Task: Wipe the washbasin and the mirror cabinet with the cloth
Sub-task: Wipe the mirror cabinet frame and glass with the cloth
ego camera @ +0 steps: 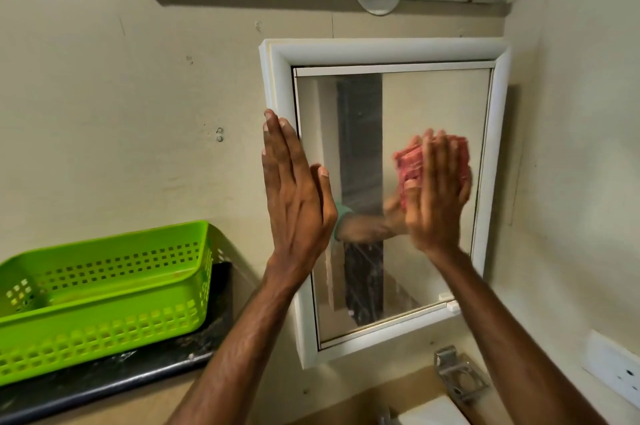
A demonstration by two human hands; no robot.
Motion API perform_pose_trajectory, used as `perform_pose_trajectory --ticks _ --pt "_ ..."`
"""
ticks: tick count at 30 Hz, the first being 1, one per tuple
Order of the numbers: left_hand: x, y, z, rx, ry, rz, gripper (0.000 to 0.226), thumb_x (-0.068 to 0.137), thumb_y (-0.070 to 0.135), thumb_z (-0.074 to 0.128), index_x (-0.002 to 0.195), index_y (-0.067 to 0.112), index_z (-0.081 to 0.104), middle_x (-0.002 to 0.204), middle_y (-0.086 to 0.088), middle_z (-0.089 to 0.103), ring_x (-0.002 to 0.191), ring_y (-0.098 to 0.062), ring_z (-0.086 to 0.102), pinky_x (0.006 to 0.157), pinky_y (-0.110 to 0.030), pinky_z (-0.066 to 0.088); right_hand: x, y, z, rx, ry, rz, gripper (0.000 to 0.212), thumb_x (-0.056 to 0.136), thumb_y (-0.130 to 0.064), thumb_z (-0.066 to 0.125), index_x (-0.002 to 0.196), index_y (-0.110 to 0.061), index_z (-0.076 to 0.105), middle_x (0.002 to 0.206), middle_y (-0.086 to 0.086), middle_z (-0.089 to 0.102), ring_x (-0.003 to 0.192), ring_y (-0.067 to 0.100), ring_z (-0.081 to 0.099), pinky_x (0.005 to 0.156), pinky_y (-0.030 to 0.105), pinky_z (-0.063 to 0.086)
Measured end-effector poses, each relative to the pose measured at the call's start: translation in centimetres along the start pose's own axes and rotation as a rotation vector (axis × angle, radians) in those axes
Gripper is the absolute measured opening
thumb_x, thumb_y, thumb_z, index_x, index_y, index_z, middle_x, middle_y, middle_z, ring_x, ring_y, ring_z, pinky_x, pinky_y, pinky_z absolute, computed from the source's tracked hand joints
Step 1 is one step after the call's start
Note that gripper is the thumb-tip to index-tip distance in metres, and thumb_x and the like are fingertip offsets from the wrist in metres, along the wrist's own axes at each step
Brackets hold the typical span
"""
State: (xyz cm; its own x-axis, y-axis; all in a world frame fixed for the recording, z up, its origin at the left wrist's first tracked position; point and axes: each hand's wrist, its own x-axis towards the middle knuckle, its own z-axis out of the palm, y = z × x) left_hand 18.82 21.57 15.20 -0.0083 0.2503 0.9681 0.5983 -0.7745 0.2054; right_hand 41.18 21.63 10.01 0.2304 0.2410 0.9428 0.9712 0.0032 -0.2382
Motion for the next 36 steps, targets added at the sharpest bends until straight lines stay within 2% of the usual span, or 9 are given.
perform_pose_trajectory --ticks 5,9,14,17,19,22,27,31,36 --pt "0.2 -0.3 0.1 -0.054 0.014 0.009 0.065 0.104 0.009 0.045 0.156 -0.012 0.012 0.168 -0.027 0.004 0.159 -0.034 0.001 0.13 -0.048 0.009 2.7 4.1 -0.5 -0.005 0.072 0.276 0.064 0.107 -0.039 0.022 0.167 -0.02 0.013 0.175 0.001 0.012 0.163 0.021 0.006 0.126 0.062 0.014" --pt "0.0 -0.3 0.0 -0.112 0.024 0.011 0.061 0.105 0.009 0.038 0.157 -0.01 0.013 0.168 -0.025 0.004 0.159 -0.032 0.001 0.129 -0.05 0.011 0.7 0.3 0.5 0.054 0.083 0.289 0.066 0.106 -0.038 0.023 0.167 -0.016 0.012 0.175 0.007 0.009 0.163 0.027 0.005 0.127 0.062 0.012" --pt "0.1 -0.4 0.0 -0.165 0.024 0.01 0.06 0.104 0.01 0.035 0.157 -0.01 0.015 0.168 -0.026 0.005 0.159 -0.033 0.003 0.129 -0.05 0.01 -4.4 -7.2 1.2 0.096 -0.033 0.081 0.065 0.108 -0.044 0.025 0.166 -0.017 0.014 0.175 0.009 0.009 0.162 0.03 0.005 0.124 0.069 0.01" --pt "0.0 -0.6 -0.2 -0.184 0.017 0.018 0.062 0.103 0.01 0.037 0.157 -0.01 0.013 0.168 -0.025 0.003 0.159 -0.032 0.001 0.13 -0.049 0.008 -6.5 -10.6 1.4 0.129 -0.119 -0.167 0.081 0.098 -0.041 0.053 0.165 -0.02 0.014 0.175 0.005 0.009 0.163 0.029 0.006 0.124 0.071 0.005" --pt "-0.1 -0.7 -0.2 -0.178 0.007 0.018 0.064 0.103 0.01 0.039 0.158 -0.009 0.012 0.169 -0.024 0.001 0.159 -0.031 -0.001 0.13 -0.047 0.006 -6.3 -10.6 1.2 0.144 -0.155 -0.265 0.089 0.093 -0.035 0.064 0.166 -0.022 0.014 0.176 -0.002 0.004 0.163 0.024 0.004 0.125 0.069 0.005" --pt "-0.3 -0.6 0.0 -0.115 -0.004 0.023 0.064 0.104 0.01 0.039 0.158 -0.009 0.01 0.168 -0.025 -0.001 0.159 -0.032 -0.003 0.13 -0.048 0.006 -5.2 -8.0 0.6 0.097 -0.169 -0.371 0.091 0.091 -0.027 0.064 0.166 -0.026 0.012 0.176 -0.005 0.0 0.163 0.022 0.003 0.125 0.069 0.008" --pt "-2.0 -0.4 0.4 0.069 -0.033 0.042 0.062 0.106 0.011 0.036 0.157 -0.011 0.009 0.167 -0.027 -0.001 0.158 -0.038 -0.003 0.128 -0.053 0.011 -3.6 -1.3 0.5 0.084 -0.074 -0.168 0.065 0.107 -0.041 0.037 0.166 -0.024 0.016 0.175 0.004 0.012 0.162 0.029 0.008 0.124 0.069 0.012" --pt "-2.1 -0.3 0.5 0.095 -0.025 0.039 0.062 0.106 0.012 0.037 0.157 -0.011 0.01 0.168 -0.027 0.001 0.158 -0.038 -0.002 0.129 -0.052 0.011 -0.3 4.1 -0.2 0.029 0.048 0.053 0.064 0.106 -0.039 0.03 0.165 -0.016 0.025 0.174 0.007 0.018 0.162 0.026 0.011 0.126 0.064 0.015" --pt "-2.1 -0.3 0.8 0.097 -0.003 0.028 0.062 0.106 0.012 0.036 0.157 -0.01 0.011 0.168 -0.027 0.003 0.158 -0.038 0.001 0.13 -0.049 0.009 1.0 6.2 -0.3 0.001 0.097 0.123 0.063 0.106 -0.039 0.028 0.166 -0.02 0.022 0.174 0.003 0.016 0.162 0.023 0.01 0.13 0.051 0.004"
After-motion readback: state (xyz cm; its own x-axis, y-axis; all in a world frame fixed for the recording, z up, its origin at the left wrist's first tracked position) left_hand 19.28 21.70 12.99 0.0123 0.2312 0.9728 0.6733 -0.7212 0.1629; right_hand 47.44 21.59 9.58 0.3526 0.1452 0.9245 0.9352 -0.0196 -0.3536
